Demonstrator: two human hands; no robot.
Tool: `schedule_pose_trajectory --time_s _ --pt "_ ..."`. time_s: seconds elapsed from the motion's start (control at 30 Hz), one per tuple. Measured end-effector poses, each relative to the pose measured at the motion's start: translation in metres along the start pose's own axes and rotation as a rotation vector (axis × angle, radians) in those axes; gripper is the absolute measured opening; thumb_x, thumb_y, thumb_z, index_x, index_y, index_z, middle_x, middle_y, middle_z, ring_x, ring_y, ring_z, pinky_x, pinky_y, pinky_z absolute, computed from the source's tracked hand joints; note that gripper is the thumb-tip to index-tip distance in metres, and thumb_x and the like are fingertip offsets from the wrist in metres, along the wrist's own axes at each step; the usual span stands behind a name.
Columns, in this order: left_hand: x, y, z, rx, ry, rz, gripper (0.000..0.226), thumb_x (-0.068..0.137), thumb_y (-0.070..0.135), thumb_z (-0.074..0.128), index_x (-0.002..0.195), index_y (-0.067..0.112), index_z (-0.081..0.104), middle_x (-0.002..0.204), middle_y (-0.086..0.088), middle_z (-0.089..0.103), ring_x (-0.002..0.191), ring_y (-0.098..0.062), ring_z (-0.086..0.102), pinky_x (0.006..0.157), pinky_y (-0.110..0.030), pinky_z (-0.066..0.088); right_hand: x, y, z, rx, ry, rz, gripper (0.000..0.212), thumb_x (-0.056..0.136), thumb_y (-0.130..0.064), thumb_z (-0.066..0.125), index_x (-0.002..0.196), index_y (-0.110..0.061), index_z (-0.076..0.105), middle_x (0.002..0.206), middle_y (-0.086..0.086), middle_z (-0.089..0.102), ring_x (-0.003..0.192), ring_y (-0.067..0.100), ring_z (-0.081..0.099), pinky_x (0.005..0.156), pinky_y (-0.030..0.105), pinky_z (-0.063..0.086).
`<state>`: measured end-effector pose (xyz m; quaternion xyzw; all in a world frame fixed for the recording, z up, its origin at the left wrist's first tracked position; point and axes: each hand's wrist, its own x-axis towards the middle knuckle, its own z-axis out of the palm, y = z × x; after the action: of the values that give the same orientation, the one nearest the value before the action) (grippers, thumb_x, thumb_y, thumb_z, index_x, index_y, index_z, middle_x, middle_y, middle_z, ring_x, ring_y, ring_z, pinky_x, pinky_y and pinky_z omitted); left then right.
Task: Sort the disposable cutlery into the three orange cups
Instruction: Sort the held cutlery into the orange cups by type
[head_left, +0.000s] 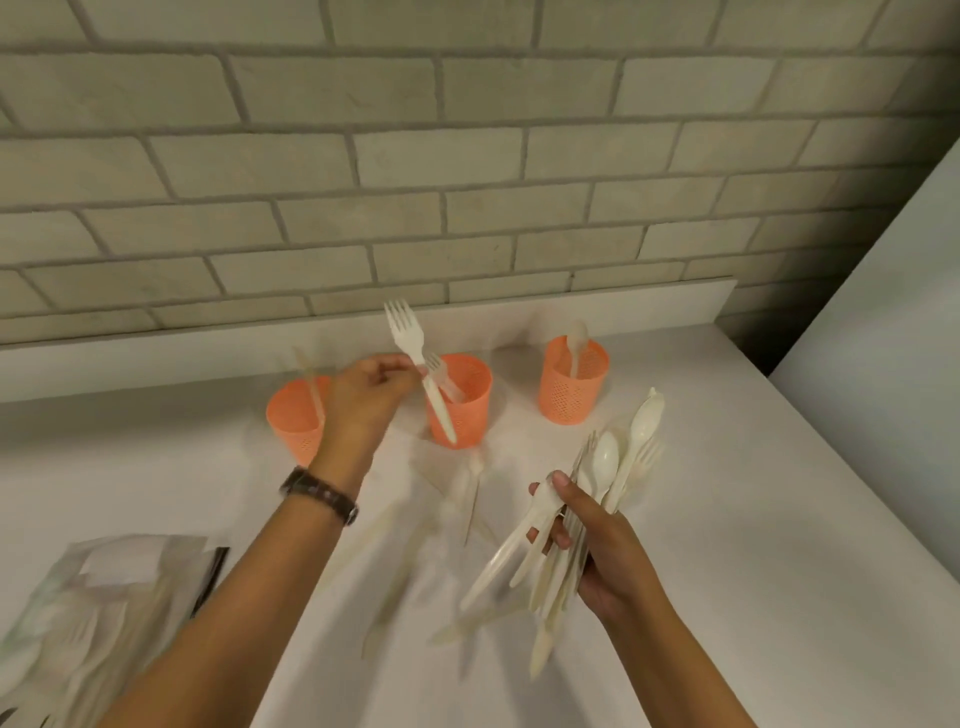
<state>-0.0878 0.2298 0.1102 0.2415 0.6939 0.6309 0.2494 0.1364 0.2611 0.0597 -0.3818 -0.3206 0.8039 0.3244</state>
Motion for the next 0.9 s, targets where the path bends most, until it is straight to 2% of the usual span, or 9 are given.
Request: schedule_pose_trajectory --time_s 0.1,0.17,0.3,0.37,0.43,0.53,0.63,0.77,0.9 --pt "0.042 -0.008 0.02 0.101 0.118 0.079 0.013 0.075 0.012 0.074 0.086 0.007 0.068 0.077 0.0 0.065 0.064 -0.001 0.059 0.058 0.0 0.042 0.001 0.0 -0.003 -0.016 0.031 -0.016 0.02 0.073 -0.018 0.07 0.083 -0.005 0.061 0.045 0.004 0.037 0.04 0.016 0.041 0.046 0.028 0.049" --pt "0.059 -0.023 0.033 0.18 0.143 0.059 0.016 0.075 0.012 0.074 0.088 0.005 0.068 0.076 0.0 0.065 0.067 -0.009 0.058 0.053 0.002 0.039 0.002 -0.001 -0.004 0.005 0.038 -0.02 0.015 0.075 -0.015 0.069 0.083 -0.006 0.061 0.045 0.003 0.035 0.046 0.021 0.037 0.044 0.028 0.049" --pt "0.068 -0.053 0.045 0.228 0.048 -0.039 0.022 0.075 0.014 0.075 0.093 0.003 0.069 0.085 -0.004 0.066 0.082 -0.016 0.059 0.065 -0.014 0.043 0.007 -0.001 -0.007 0.036 0.055 -0.008 0.023 0.071 -0.016 0.071 0.088 -0.005 0.06 0.045 0.003 0.036 0.054 0.024 0.033 0.045 0.029 0.05" --pt "0.061 -0.056 0.044 0.273 0.095 -0.027 0.025 0.074 0.022 0.077 0.091 0.006 0.068 0.089 -0.003 0.064 0.084 -0.016 0.058 0.072 -0.02 0.04 0.01 -0.001 -0.008 0.048 0.067 -0.005 0.025 0.071 -0.016 0.072 0.089 -0.005 0.06 0.044 0.003 0.035 0.056 0.025 0.034 0.047 0.03 0.051" --pt "0.038 -0.048 0.042 0.298 0.092 0.01 0.022 0.078 0.027 0.072 0.091 0.012 0.062 0.085 0.002 0.06 0.08 -0.014 0.055 0.068 -0.019 0.04 0.013 -0.003 -0.008 0.047 0.076 -0.012 0.024 0.074 -0.015 0.071 0.091 -0.003 0.059 0.044 0.003 0.036 0.056 0.026 0.036 0.049 0.03 0.053" --pt "-0.011 -0.035 0.042 0.351 -0.336 -0.066 0.014 0.082 0.029 0.067 0.088 0.016 0.066 0.079 0.01 0.064 0.066 0.002 0.054 0.053 -0.002 0.037 0.018 -0.004 -0.007 0.048 0.067 -0.032 0.017 0.079 -0.013 0.069 0.089 -0.003 0.06 0.045 0.002 0.039 0.045 0.018 0.038 0.055 0.032 0.054" --pt "-0.049 -0.029 0.042 0.405 -0.718 -0.144 0.014 0.078 0.028 0.073 0.088 0.019 0.074 0.073 0.013 0.07 0.059 0.009 0.058 0.052 -0.002 0.038 0.02 -0.004 -0.006 0.001 0.025 -0.046 0.018 0.078 -0.02 0.07 0.077 -0.005 0.059 0.043 0.002 0.043 0.048 0.021 0.046 0.061 0.035 0.05" --pt "-0.057 -0.029 0.037 0.437 -0.806 -0.131 0.015 0.075 0.017 0.076 0.089 0.013 0.074 0.073 0.002 0.073 0.056 0.003 0.059 0.053 -0.01 0.042 0.016 -0.005 -0.007 -0.061 0.001 -0.047 0.019 0.08 -0.02 0.067 0.076 -0.004 0.057 0.044 0.003 0.045 0.045 0.018 0.051 0.054 0.031 0.047" --pt "-0.033 -0.023 0.024 0.483 -0.665 -0.072 0.014 0.076 0.009 0.074 0.089 0.008 0.071 0.071 -0.002 0.067 0.048 0.004 0.054 0.052 -0.01 0.045 0.013 -0.007 -0.012 -0.047 -0.016 -0.031 0.01 0.083 -0.015 0.065 0.077 -0.008 0.062 0.065 0.005 0.049 0.04 0.011 0.038 0.059 0.037 0.052"
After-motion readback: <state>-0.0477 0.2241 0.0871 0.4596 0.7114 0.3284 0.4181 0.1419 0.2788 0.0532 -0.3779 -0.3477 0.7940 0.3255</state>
